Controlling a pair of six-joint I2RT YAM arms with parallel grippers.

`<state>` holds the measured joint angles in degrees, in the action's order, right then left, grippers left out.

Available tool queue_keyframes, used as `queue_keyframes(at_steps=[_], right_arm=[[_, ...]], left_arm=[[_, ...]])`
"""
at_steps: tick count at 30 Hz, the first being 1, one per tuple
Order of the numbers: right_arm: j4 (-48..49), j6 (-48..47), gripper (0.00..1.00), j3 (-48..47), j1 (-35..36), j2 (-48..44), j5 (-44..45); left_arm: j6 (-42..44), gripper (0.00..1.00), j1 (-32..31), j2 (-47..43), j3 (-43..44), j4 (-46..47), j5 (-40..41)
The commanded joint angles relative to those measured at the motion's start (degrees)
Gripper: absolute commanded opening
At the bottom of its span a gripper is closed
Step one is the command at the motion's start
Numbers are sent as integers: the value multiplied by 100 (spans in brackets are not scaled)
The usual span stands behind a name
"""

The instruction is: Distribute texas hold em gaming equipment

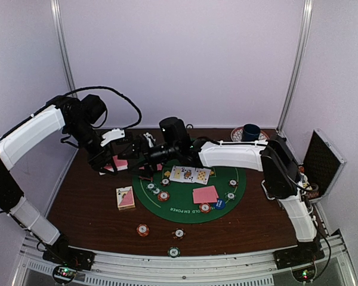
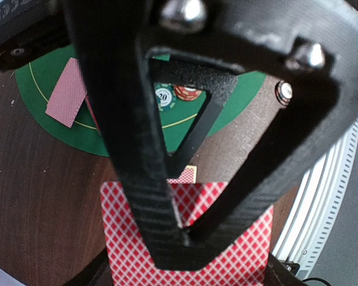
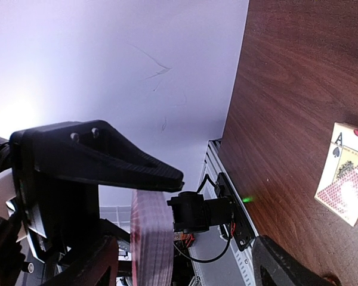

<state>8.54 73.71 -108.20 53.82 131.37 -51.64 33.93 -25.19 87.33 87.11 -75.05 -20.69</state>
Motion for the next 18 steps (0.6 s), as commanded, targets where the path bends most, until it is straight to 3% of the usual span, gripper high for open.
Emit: queue_keyframes(at_steps=[1,18], right_arm=[[397,336,80,-402,80,241,-39],[179,342,71,-569,99,562,-297]], left_arm=[[104,0,-3,-71,9,79,-135],[175,0,-3,-128,-43,63,-155]])
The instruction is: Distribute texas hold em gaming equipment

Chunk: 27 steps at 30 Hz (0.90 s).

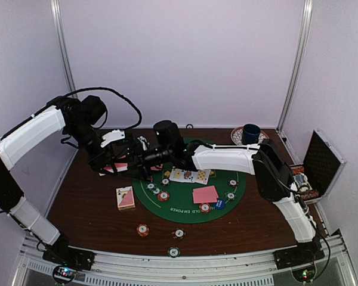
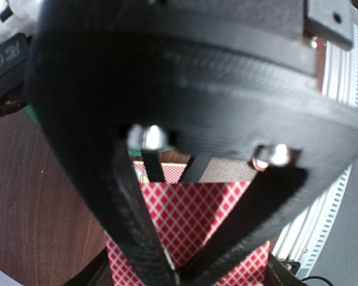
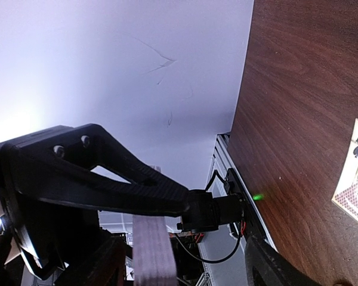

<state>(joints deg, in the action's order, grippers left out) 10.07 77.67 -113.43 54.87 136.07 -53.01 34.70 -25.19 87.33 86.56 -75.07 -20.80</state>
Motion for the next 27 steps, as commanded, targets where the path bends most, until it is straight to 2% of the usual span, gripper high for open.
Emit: queue_keyframes(at_steps=[1,13,19,27], right_arm=[[37,-50,70,12,-15,75,-164],[-64,-305,62,656,-253,-419,-130],[95,-235,57,646,-258,-599,-163],[135,-165,34,601,-275,-785,-268]], left_arm=[[106,0,-3,-128,15,59,-146],[133,0,-3,-171,12,50,-149],[139,0,-3,-169,-21,45,-138],[142,0,-3,-167,-26,47,-132]])
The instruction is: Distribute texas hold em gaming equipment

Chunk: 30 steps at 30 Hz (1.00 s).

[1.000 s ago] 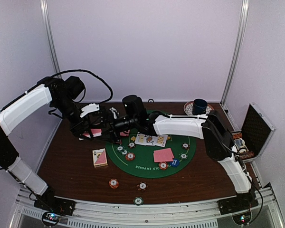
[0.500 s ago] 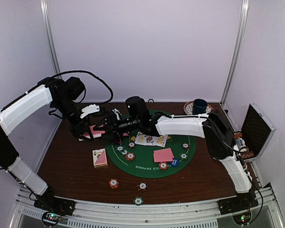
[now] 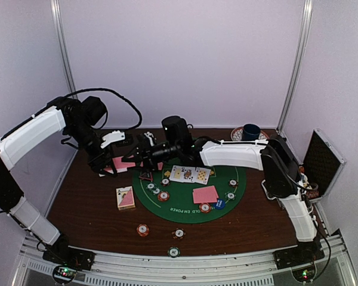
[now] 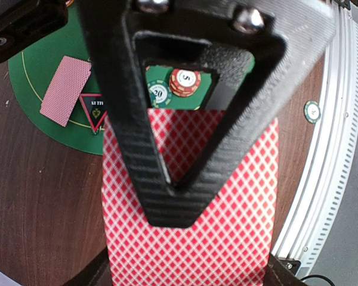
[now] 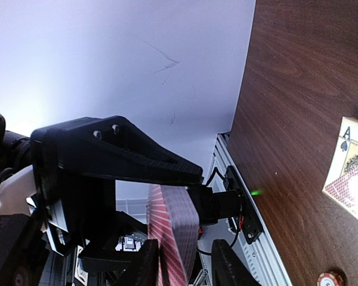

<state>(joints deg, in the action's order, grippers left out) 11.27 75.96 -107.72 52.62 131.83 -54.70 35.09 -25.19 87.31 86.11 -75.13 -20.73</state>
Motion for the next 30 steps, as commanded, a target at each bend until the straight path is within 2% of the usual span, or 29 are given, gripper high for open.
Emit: queue_keyframes(at_steps=[1,12,19,30], right_arm=[[16,6,33,44,-54,-379,-104],[14,-36,20,242,-137,-589,-150],[-43,-48,0,348,-164,-721,-184],[27,-49,0,906,-507,-1117,-228]], left_arm=[[102,0,-3,-166,19,52,-146],[90,0,-3,-182,-10,52,-108],[90,0,-3,-178,-15,54,-101],[93,0,-1,-154,-37,54,-45]])
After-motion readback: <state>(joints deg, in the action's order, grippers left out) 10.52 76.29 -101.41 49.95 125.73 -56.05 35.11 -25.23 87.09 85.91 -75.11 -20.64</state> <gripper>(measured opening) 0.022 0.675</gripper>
